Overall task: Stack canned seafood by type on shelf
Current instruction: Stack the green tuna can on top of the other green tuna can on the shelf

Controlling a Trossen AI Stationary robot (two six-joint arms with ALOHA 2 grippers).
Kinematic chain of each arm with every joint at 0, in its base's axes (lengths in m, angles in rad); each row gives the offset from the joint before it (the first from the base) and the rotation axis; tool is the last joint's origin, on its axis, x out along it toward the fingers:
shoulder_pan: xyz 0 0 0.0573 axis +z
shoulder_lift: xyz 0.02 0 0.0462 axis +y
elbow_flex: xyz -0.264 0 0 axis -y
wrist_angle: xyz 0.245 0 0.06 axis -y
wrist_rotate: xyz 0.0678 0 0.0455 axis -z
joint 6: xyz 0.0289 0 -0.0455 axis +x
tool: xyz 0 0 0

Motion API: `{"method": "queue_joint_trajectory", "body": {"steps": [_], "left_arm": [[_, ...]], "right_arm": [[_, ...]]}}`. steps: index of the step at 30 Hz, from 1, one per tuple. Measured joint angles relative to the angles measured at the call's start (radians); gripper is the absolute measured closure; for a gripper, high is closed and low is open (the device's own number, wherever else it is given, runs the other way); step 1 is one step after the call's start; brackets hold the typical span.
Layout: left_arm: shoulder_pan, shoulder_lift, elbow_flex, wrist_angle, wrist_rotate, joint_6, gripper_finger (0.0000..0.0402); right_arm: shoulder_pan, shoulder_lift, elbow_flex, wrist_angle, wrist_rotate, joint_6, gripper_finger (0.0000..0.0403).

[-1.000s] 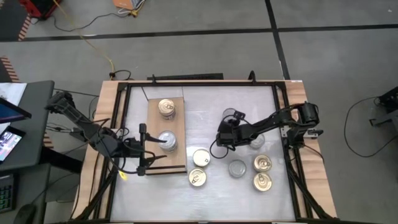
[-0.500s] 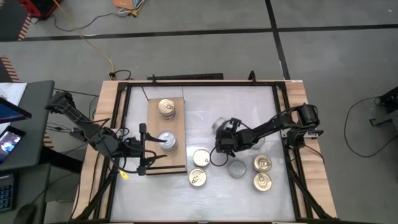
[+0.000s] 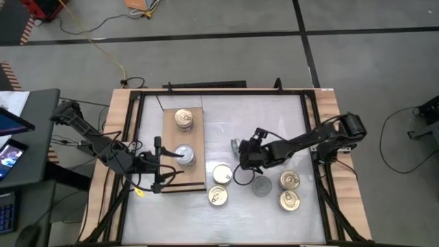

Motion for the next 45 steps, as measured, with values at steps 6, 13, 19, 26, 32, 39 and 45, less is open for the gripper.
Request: {"method": "queue_joint_trajectory", "body": {"steps": [6, 13, 19, 26, 32, 39, 45], "left_arm": [[0.000, 0.000, 0.000, 0.000, -0.005, 0.000, 0.0178], [0.000, 0.000, 0.000, -0.001, -0.005, 0.000, 0.0178], [0.000, 0.000, 0.000, -0.002, -0.005, -0.009, 0.0178], [0.000, 0.000, 0.000, -0.013, -0.020, 0.000, 0.0178], [0.000, 0.000, 0.000, -0.013, -0.028, 0.000, 0.0178], [0.000, 0.000, 0.000, -0.013, -0.029, 0.000, 0.0178], [0.000, 0.000, 0.000, -0.013, -0.030, 0.003, 0.0178]], "right_arm": [[0.038, -0.124, 0.003, -0.009, 0.001, 0.089, 0.0238], [0.072, -0.106, 0.004, 0.202, -0.038, 0.190, 0.0123], [0.000, -0.034, 0.052, 0.167, 0.012, 0.261, 0.0090], [-0.051, 0.058, 0.056, 0.193, -0.011, 0.283, 0.0089], [-0.079, 0.090, 0.056, 0.192, -0.089, 0.310, 0.0092], [-0.097, 0.089, 0.047, 0.160, -0.094, 0.222, 0.0128], [-0.112, 0.089, -0.026, 0.278, -0.095, 0.112, 0.0198]]}}
